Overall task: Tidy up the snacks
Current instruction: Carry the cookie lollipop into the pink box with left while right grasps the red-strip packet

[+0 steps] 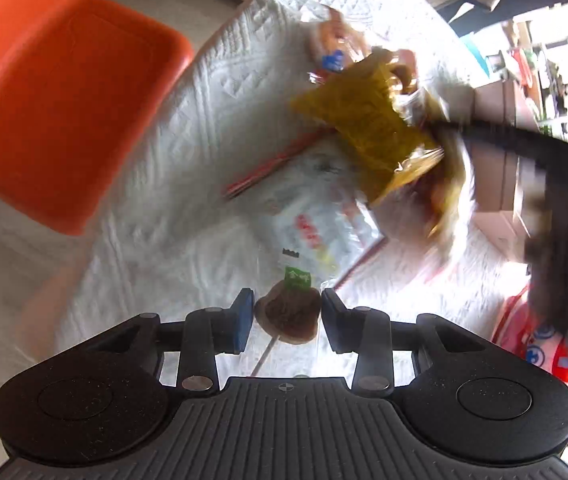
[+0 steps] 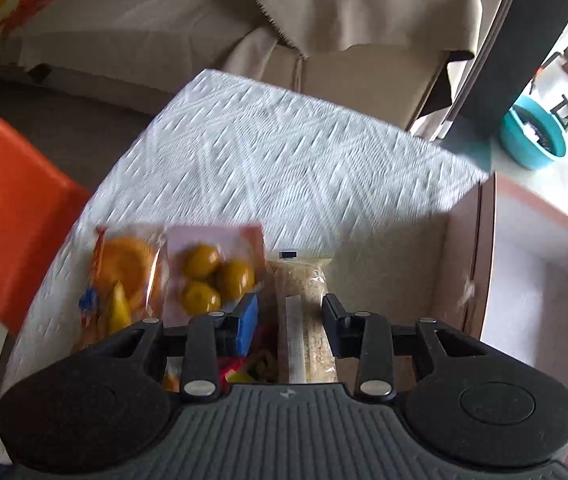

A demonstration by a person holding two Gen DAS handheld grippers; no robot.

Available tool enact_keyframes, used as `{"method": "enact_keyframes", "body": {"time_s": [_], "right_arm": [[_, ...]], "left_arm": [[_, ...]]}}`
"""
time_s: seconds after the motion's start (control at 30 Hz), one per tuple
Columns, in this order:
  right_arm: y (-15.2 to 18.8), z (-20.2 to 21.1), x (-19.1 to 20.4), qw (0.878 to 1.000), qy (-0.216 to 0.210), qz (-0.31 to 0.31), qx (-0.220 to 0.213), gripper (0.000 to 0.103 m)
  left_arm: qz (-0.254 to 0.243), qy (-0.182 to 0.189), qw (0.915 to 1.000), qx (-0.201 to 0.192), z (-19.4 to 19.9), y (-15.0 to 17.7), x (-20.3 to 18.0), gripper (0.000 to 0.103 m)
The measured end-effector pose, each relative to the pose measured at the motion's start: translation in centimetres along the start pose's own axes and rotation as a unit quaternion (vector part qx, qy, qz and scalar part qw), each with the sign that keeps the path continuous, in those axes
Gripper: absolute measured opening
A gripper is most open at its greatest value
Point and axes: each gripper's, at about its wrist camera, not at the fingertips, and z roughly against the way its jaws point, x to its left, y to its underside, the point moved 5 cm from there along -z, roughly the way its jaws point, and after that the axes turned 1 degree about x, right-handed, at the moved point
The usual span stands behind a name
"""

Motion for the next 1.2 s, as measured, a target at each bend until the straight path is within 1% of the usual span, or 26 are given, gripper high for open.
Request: {"method": "enact_keyframes", "body": {"time_s": [0.03, 0.1, 0.13, 0.17, 0.2, 0.23, 0.3, 0.37, 0.4, 0.47, 0.5, 0.53, 0.57, 0.67, 0.73, 0.77, 0.8, 0.83, 0.87, 0.93, 1.0, 1.07, 1.1, 1.2], "right_arm": [[1.5, 0.4, 0.1, 1.000, -0.011, 0.000, 0.009, 0.036], [5.0, 1.8, -0.4, 0.999, -0.047, -0.008, 0.022, 0.037], [6.7, 2.3, -0.6, 0.997, -0.066, -0.012, 0.028, 0.047], [8.2, 2.7, -0.8, 0.996, -0.077, -0.013, 0.031, 0.055], [9.9, 3.1, -0.9, 0.996, -0.083, -0.013, 0.032, 0.066], [11.3, 3.5, -0.9, 0.996, -0.085, -0.011, 0.035, 0.069], [13.4, 4.2, -0.7, 0.996, -0.086, -0.004, 0.035, 0.068], [14.6, 4.8, -0.4, 0.996, -0.082, -0.006, 0.025, 0.069], [15.1, 4.8, -0.1, 0.996, -0.079, -0.009, 0.029, 0.072], [15.6, 4.0, 0.2, 0.996, -0.068, -0.042, 0.043, 0.073], [16.0, 3.2, 0.2, 0.994, -0.066, -0.065, 0.057, 0.075], [16.3, 2.6, 0.2, 0.992, -0.068, -0.083, 0.067, 0.080], [16.3, 2.7, 0.1, 0.991, -0.072, -0.096, 0.059, 0.082], [16.4, 3.0, -0.2, 0.989, -0.077, -0.111, 0.058, 0.082], [16.2, 3.0, -0.8, 0.984, -0.075, -0.152, 0.063, 0.083], [16.0, 2.7, -0.9, 0.979, -0.081, -0.174, 0.067, 0.086], [15.8, 2.5, -0.7, 0.977, -0.086, -0.185, 0.064, 0.094], [15.6, 2.3, -0.2, 0.979, -0.081, -0.176, 0.065, 0.097], [15.6, 2.2, 0.3, 0.985, -0.068, -0.145, 0.068, 0.097], [16.3, 2.6, 1.2, 0.994, -0.046, -0.069, 0.066, 0.090], [18.3, 3.8, 0.3, 0.999, -0.018, -0.025, 0.039, 0.089], [20.8, 4.7, -1.8, 1.000, 0.012, -0.007, 0.021, 0.089], [22.2, 4.9, -3.2, 1.000, 0.020, -0.009, 0.020, 0.089], [24.5, 5.9, -6.3, 0.999, -0.005, -0.044, 0.020, 0.089]], "left_arm": [[0.006, 0.000, 0.9999, -0.008, -0.1, 0.4, -0.1, 0.041], [0.017, 0.002, 0.9996, -0.022, -0.4, 0.9, -0.4, 0.041], [0.020, 0.002, 0.9994, -0.027, -0.5, 1.1, -0.6, 0.041], [0.022, 0.001, 0.9992, -0.034, -0.6, 1.4, -1.0, 0.041], [0.023, -0.001, 0.9990, -0.039, -0.5, 1.7, -1.3, 0.041], [0.024, -0.004, 0.9988, -0.043, -0.6, 2.0, -1.6, 0.041], [0.025, -0.019, 0.9984, -0.048, -0.6, 2.6, -2.0, 0.041], [0.029, -0.042, 0.9976, -0.048, -0.6, 3.5, -1.7, 0.041], [0.030, -0.051, 0.9972, -0.046, -0.8, 3.9, -1.8, 0.041], [0.030, -0.065, 0.9966, -0.040, -1.3, 4.9, -2.1, 0.042], [0.027, -0.072, 0.9964, -0.036, -1.4, 5.3, -2.4, 0.042], [0.020, -0.079, 0.9961, -0.034, -1.6, 5.6, -2.8, 0.042], [0.006, -0.090, 0.9954, -0.032, -1.9, 5.9, -3.4, 0.042], [-0.036, -0.115, 0.9924, -0.026, -2.8, 6.9, -4.8, 0.042], [-0.034, -0.118, 0.9924, -0.009, -3.9, 7.7, -5.4, 0.042], [-0.029, -0.114, 0.9930, -0.001, -4.2, 8.0, -5.5, 0.042], [-0.029, -0.113, 0.9932, 0.006, -4.5, 8.4, -5.8, 0.042], [-0.034, -0.114, 0.9928, 0.011, -4.5, 8.7, -6.1, 0.042], [-0.041, -0.117, 0.9923, 0.012, -4.4, 8.9, -6.3, 0.042], [-0.051, -0.117, 0.9917, 0.012, -4.1, 9.1, -6.8, 0.042], [-0.056, -0.111, 0.9922, 0.012, -4.1, 9.0, -7.2, 0.042], [-0.061, -0.108, 0.9923, 0.008, -4.4, 8.5, -7.8, 0.042], [-0.063, -0.106, 0.9924, 0.007, -4.6, 8.5, -7.9, 0.042], [-0.063, -0.095, 0.9934, 0.011, -5.2, 8.4, -8.2, 0.042]]}}
